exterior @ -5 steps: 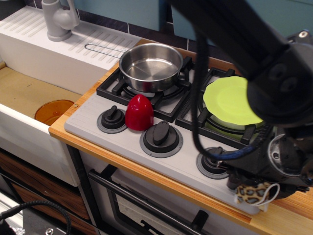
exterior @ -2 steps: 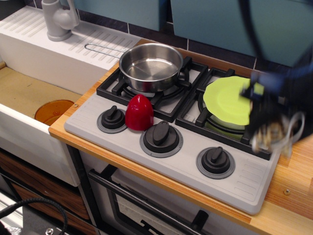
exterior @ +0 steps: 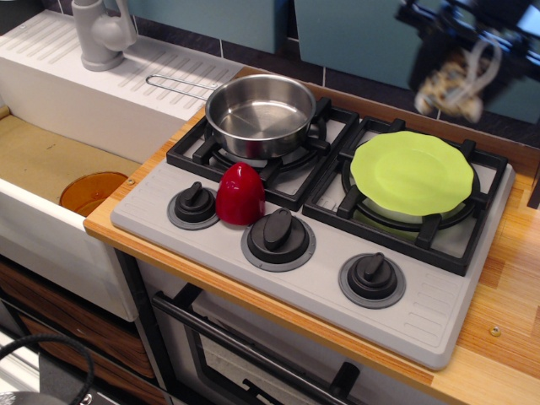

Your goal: Put stuffedcheeta on plate and sweetpotato in pot or pan on stove

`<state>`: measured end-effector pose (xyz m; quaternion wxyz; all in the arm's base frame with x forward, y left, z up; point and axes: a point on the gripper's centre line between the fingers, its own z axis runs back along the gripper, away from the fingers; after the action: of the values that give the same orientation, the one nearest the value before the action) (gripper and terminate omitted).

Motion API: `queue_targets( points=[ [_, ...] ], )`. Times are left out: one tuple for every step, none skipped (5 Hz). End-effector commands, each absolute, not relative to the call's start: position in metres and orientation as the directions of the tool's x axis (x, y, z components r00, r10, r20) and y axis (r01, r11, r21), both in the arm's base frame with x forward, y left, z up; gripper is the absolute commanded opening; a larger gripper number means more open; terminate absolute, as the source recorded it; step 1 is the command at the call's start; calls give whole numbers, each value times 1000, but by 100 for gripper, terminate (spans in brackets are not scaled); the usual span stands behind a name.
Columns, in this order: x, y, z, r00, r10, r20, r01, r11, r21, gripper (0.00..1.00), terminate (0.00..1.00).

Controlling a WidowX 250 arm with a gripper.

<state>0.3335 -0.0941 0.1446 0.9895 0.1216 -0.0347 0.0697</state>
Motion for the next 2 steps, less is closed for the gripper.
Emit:
queue_targets(
  points=[
    [379, -76, 132, 977, 125, 170, -154, 974, 166, 0, 0],
    [376, -87, 119, 973, 146, 178, -173, 973, 150, 0, 0]
  ],
)
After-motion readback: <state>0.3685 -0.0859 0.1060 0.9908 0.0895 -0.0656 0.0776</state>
